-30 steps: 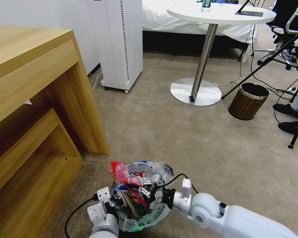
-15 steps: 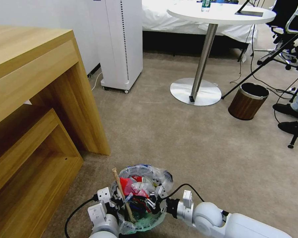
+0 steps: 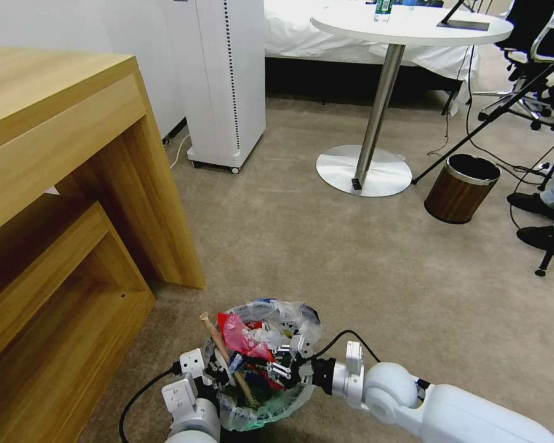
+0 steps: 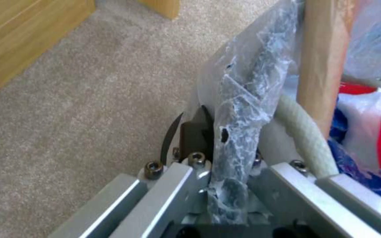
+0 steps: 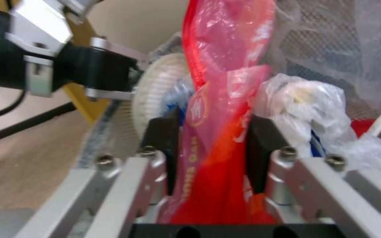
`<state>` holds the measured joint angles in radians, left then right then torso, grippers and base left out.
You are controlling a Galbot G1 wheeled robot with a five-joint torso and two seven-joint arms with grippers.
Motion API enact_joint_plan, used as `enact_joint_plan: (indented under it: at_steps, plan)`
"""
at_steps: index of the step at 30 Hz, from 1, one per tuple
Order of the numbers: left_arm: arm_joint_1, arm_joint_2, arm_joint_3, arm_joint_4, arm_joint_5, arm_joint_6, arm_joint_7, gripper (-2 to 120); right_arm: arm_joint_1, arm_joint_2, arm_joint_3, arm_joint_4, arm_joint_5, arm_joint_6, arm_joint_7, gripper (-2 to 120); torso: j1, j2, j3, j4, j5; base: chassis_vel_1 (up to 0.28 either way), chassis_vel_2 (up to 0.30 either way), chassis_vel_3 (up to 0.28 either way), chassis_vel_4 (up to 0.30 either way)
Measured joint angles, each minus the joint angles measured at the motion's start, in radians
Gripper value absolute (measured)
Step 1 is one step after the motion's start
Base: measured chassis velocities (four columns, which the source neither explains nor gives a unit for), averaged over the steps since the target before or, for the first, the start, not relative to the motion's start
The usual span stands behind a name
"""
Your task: Pick up the trash bin and place the garbage on the floor into it.
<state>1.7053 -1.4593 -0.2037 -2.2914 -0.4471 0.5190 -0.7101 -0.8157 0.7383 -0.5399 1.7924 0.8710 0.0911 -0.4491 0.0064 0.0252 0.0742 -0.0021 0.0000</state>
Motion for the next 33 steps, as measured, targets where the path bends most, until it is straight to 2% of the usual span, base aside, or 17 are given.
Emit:
enact_joint_plan:
  at_steps: [1, 3, 6, 7, 10, 14, 17, 26, 29, 33]
  plan:
    - [0.003, -0.003, 0.0, -0.001, 0.003, 0.0, 0.0, 0, 0.001, -0.003, 0.001, 0.008, 0.006, -0.005, -0.002, 43, 0.0, 0.0, 0.0, 0.0, 0.0001, 0.0, 0.0, 0.0, 0.0]
    - [0.004, -0.005, 0.001, -0.001, 0.005, 0.001, 0.001, 0, 0.001, -0.004, 0.001, 0.01, 0.007, -0.006, -0.002, 46, 0.0, 0.0, 0.0, 0.0, 0.0001, 0.0, 0.0, 0.0, 0.0]
    - [0.015, -0.019, 0.005, 0.0, 0.027, 0.002, 0.01, 0, 0.008, -0.016, 0.003, 0.023, 0.017, -0.006, 0.0, 63, 0.0, 0.0, 0.0, 0.0, 0.0001, 0.0, 0.0, 0.0, 0.0]
    - [0.015, -0.019, 0.005, 0.0, 0.027, 0.002, 0.01, 0, 0.008, -0.016, 0.003, 0.023, 0.017, -0.006, 0.0, 63, 0.0, 0.0, 0.0, 0.0, 0.0001, 0.0, 0.0, 0.0, 0.0]
    - [0.024, -0.029, 0.007, 0.0, 0.045, 0.002, 0.019, 0, 0.016, -0.031, 0.007, 0.048, 0.033, -0.01, 0.006, 78, 0.0, 0.0, 0.0, 0.0, 0.0001, 0.0, 0.0, 0.0, 0.0]
    - [0.025, -0.035, 0.007, 0.0, 0.053, 0.002, 0.021, 0, 0.021, -0.04, 0.012, 0.064, 0.042, -0.014, 0.011, 86, 0.0, 0.0, 0.0, 0.0, 0.0, 0.0, 0.0, 0.0, 0.0]
    - [0.03, -0.042, 0.008, 0.0, 0.065, 0.002, 0.03, 0, 0.021, -0.065, 0.033, 0.094, 0.052, -0.022, 0.014, 99, 0.0, 0.0, 0.0, 0.0, 0.0001, 0.0, 0.0, 0.0, 0.0]
    - [0.028, -0.043, 0.003, 0.0, 0.067, 0.001, 0.035, 0, -0.027, -0.151, 0.109, 0.195, 0.06, -0.036, 0.032, 100, 0.0, 0.0, 0.0, -0.0001, 0.0001, 0.0, 0.0, 0.0, 0.0]
    - [0.02, -0.041, 0.004, 0.003, 0.069, 0.001, 0.045, 0, -0.055, -0.196, 0.169, 0.228, 0.053, -0.013, 0.039, 100, 0.0, 0.0, 0.0, -0.0001, 0.0, 0.0, 0.0, 0.0, 0.0]
    - [0.0, -0.028, 0.003, 0.004, 0.05, 0.001, 0.045, 0, -0.06, -0.19, 0.249, 0.232, 0.061, 0.014, 0.069, 100, 0.0, 0.0, 0.0, -0.0001, 0.0, 0.0, 0.0, 0.0, 0.0]
